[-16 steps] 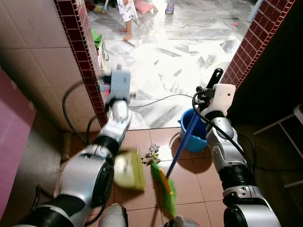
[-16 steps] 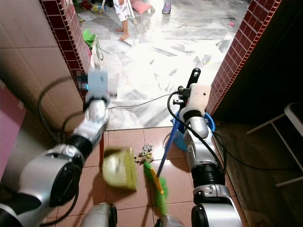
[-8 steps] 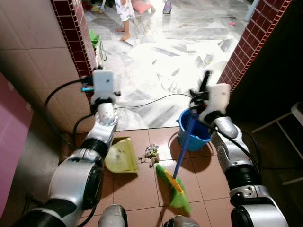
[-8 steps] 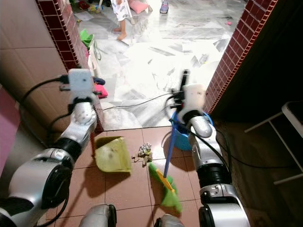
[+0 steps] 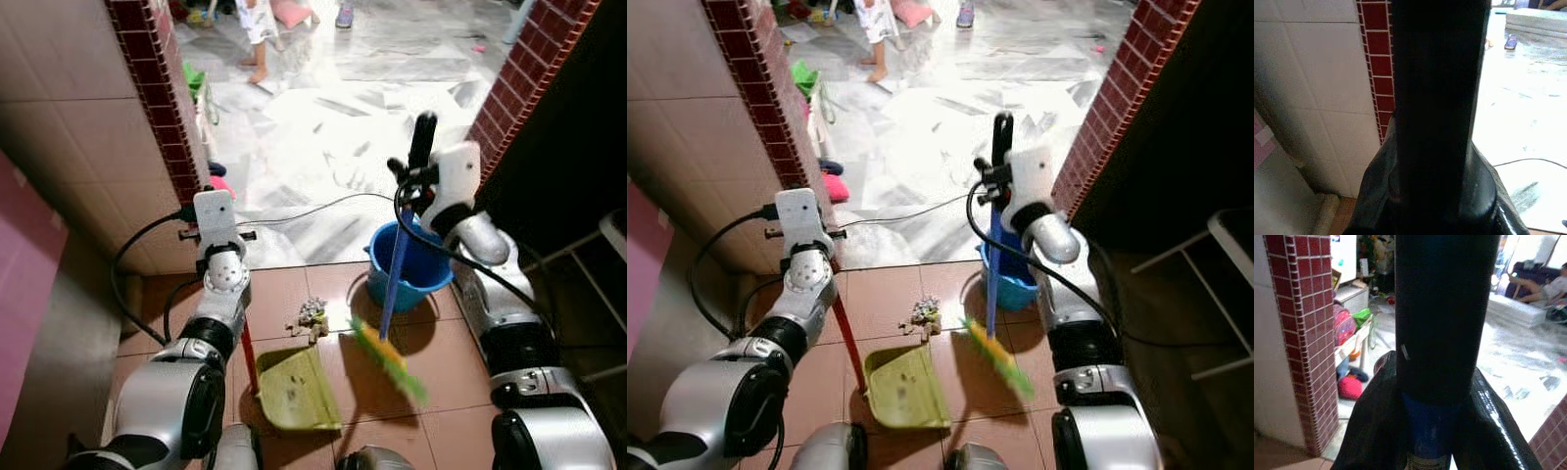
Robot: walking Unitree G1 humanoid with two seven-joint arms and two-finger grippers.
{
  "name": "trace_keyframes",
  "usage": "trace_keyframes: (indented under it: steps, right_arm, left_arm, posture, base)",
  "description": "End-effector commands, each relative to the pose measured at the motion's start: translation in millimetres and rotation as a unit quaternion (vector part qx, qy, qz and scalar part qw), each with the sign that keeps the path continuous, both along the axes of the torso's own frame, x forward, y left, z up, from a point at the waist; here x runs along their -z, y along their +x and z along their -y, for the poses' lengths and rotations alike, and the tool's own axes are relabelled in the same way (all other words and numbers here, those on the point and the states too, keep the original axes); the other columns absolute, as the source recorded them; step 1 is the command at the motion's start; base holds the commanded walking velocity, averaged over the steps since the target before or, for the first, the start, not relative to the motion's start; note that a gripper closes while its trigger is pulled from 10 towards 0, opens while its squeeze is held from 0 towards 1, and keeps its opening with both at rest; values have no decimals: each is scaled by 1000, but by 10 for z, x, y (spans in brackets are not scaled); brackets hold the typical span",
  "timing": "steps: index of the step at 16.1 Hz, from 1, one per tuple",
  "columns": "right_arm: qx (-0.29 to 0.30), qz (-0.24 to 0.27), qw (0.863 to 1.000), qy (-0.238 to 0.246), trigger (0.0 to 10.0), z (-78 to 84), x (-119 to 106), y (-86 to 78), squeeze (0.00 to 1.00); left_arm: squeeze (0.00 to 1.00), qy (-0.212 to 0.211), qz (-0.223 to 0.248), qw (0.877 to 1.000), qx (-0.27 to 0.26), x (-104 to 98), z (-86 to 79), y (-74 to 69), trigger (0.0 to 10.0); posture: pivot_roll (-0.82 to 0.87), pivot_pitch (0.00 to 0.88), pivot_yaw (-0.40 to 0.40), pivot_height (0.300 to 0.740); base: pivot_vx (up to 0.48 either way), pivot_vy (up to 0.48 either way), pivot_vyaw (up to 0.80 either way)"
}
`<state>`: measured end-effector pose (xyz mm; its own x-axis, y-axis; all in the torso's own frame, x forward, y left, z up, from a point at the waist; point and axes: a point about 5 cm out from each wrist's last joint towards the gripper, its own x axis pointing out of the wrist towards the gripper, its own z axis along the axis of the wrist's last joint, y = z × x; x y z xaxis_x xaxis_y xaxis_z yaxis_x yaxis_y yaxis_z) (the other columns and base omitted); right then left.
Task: Sweep floor
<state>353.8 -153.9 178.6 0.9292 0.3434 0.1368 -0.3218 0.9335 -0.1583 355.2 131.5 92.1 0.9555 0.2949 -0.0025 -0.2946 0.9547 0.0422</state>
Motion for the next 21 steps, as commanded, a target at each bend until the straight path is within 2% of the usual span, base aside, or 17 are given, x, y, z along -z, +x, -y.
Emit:
trace_keyframes:
  steps: [1, 2, 4, 5, 7, 9, 12, 16, 18, 21]
  right_arm:
    - [-2, 57, 998, -2, 10000, 7, -259, 9, 0]
    - [13, 72, 997, -2, 10000, 21, -292, -2, 0]
    - [31, 77, 997, 11, 10000, 17, -259, -8, 0]
    - [39, 62, 997, 38, 10000, -48, -157, -6, 0]
    - [38, 54, 995, 72, 10000, -153, -101, 7, 0]
    - [18, 47, 994, 98, 10000, -344, -48, -5, 0]
    - [-6, 22, 991, 134, 10000, -482, 37, -46, 0]
    - [-90, -44, 974, 204, 10000, -606, 130, -147, 0]
    - [-147, -70, 965, 205, 10000, -590, 127, -183, 0]
    - [-215, -85, 950, 209, 10000, -418, -27, -207, 0]
  left_arm:
    - [0, 16, 3, 1000, -7, 15, -36, -22, 10000]
    - [0, 36, 2, 999, -38, 30, -109, -45, 10000]
    - [0, 42, 0, 997, -72, 36, -191, -59, 10000]
    - [0, 55, 3, 992, -110, 30, -274, -77, 10000]
    - [0, 60, -2, 987, -149, 34, -342, -92, 10000]
    - [0, 69, -9, 981, -183, 33, -402, -102, 10000]
    - [0, 56, -6, 983, -175, 12, -357, -81, 10000]
    - [0, 56, -2, 986, -156, -18, -248, -51, 10000]
    - [0, 59, -4, 986, -153, -12, -228, -53, 10000]
    - [0, 54, -5, 987, -148, -13, -235, -46, 10000]
  posture:
    - [-113, 106, -17, 740]
    - [-112, 114, -17, 740]
    - [-110, 126, -15, 740]
    - [-105, 135, -4, 740]
    - [-101, 137, -2, 740]
    - [-99, 138, 2, 740]
    - [-99, 137, 2, 740]
    - [-106, 130, 3, 740]
    - [-109, 126, 3, 740]
    - [-117, 116, 4, 740]
  base:
    - [0, 0, 0]
    - [0, 0, 0]
    - [0, 0, 0]
    - [0, 0, 0]
    - [0, 0, 0]
    - [0, 0, 0]
    - [0, 0, 0]
    - [0, 0, 0]
    - [0, 0, 0]
    - [0, 0, 0]
